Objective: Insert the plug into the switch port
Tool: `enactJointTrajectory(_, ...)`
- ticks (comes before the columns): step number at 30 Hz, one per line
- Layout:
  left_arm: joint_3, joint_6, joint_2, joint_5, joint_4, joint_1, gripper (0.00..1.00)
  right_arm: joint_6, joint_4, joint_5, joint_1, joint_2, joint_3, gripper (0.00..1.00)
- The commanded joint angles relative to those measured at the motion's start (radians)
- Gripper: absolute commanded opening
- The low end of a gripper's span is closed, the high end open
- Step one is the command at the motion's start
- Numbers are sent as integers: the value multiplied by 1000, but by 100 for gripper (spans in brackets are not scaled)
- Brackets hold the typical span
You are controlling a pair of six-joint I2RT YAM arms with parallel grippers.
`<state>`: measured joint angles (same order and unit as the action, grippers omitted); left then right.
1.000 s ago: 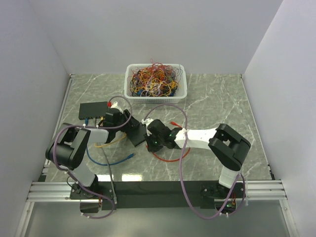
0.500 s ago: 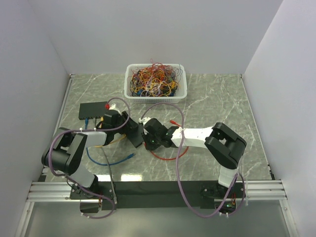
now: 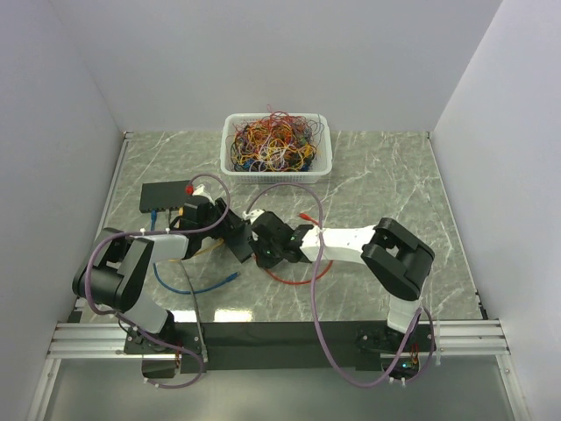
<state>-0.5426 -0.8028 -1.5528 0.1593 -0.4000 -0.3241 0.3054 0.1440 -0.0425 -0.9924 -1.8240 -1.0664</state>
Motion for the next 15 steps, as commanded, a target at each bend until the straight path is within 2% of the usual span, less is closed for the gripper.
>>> enactJointTrajectory(1, 13, -9, 25, 11, 4, -3, 52, 4, 12, 21, -15, -9, -41, 0)
enactJointTrajectory(15, 10, -3, 42, -3, 23, -3, 51, 28, 52, 85, -20, -20, -50, 0)
